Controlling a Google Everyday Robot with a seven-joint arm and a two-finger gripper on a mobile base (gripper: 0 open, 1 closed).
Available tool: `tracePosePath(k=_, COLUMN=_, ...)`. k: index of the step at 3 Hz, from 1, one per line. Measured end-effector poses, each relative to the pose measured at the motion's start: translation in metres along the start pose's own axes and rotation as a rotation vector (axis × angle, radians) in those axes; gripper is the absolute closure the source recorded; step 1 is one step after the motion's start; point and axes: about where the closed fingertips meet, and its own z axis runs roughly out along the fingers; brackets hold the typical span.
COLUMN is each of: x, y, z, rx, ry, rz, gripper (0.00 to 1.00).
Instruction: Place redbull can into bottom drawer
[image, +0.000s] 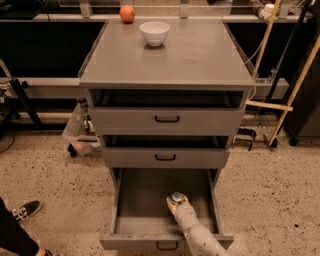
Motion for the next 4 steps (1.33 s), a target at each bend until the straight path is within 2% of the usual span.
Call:
tracePosePath(k=3, x=0.0, y=0.0, z=0.0, rx=0.0, ry=0.0, rz=0.0, gripper=0.14)
tracePosePath(k=4, x=0.0, y=0.0001, z=0.0001, rx=0.0, ry=0.0, rz=0.0, gripper=0.0)
